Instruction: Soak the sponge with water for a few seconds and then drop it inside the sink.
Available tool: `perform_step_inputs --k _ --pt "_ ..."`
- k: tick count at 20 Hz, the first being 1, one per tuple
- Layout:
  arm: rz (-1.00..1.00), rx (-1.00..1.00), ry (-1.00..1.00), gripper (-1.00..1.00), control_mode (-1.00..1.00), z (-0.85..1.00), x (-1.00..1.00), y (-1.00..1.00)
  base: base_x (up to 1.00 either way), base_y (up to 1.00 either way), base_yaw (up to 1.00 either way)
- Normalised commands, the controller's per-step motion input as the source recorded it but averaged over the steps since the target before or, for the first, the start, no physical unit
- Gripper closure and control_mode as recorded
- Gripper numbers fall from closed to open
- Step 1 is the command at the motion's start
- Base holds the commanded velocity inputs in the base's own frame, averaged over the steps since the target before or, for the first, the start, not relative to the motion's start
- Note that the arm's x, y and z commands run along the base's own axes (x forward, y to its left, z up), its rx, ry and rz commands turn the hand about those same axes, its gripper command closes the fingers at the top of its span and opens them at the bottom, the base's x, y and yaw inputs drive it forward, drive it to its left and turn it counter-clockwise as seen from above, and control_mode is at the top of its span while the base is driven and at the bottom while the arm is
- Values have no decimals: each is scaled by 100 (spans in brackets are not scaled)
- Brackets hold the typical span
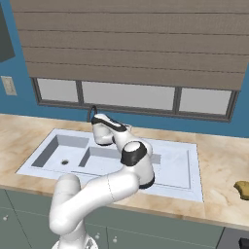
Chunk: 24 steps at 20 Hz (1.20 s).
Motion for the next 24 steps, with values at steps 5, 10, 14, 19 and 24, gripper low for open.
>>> perform_step_inputs --k 5,10,14,19,24 --pt "-14 0 0 -100 -100 -70 0 -75 0 0 0" --pt "-17 0 4 -100 -100 -82 0 -87 0 0 0" --pt "-19 0 9 -100 -100 -94 0 -90 0 0 0" --pt "-21 0 13 -100 -100 -100 0 -93 0 0 0" --pt "-19 1 9 -100 -100 -78 0 -87 0 0 0"
